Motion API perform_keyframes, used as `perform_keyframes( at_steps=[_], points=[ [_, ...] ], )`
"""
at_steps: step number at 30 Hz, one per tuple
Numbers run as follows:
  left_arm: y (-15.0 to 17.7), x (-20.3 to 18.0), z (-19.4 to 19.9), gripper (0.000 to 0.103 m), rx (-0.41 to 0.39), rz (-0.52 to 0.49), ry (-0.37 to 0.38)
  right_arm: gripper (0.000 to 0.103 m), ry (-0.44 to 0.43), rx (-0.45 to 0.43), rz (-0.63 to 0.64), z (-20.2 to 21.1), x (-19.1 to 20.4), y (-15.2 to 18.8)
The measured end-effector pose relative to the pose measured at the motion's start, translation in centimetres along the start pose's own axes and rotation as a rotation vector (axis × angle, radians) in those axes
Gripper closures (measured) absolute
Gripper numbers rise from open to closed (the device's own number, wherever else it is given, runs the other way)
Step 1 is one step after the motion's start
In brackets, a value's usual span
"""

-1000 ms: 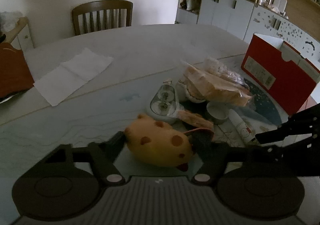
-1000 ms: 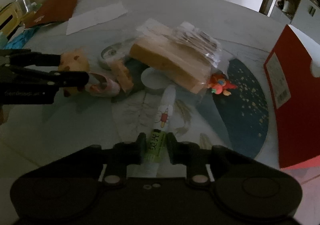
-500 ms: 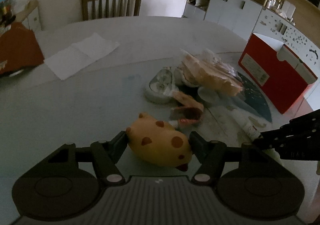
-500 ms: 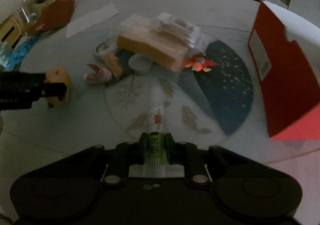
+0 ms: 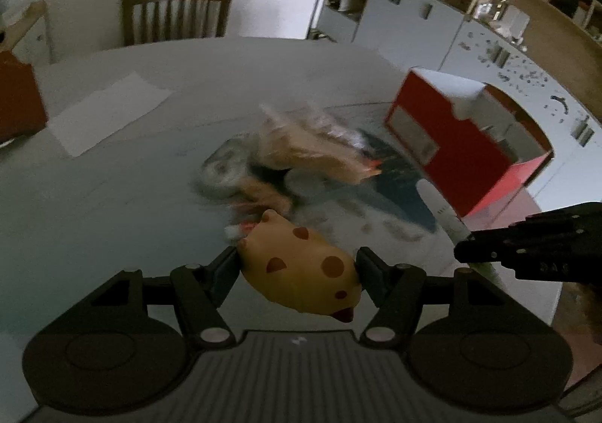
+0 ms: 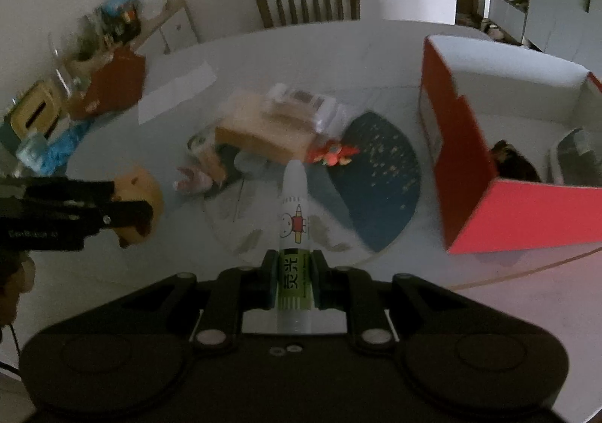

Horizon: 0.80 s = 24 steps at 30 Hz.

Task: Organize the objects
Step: 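Carry the yellow toy and white green-labelled tube with both tools into the red box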

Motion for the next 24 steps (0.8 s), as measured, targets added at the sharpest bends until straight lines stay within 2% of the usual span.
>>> perform_keyframes(
  at_steps=[14,24],
  points=[
    [-5.3,-7.2,-0.2,0.035,-0.033,-0.082,0.066,0.086,-0.037,-0.068,-0.045,4.4,-3.9,-3.6],
    [-10.7,-12.9,-2.3,0.035,-0.073,-0.156,0.108,0.086,-0.043,-0.11,-0.083,6.3,-8.7,-6.9]
  ],
)
Point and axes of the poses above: each gripper's, at about its wrist camera, not at the fingertips, and z roughly against the way its jaws point, x to its left, y to its underside, the point moved 8 cm from there along -z, roughly the way its jaws point, and after that the axes turned 15 degrees about -z, right-handed, at the moved point
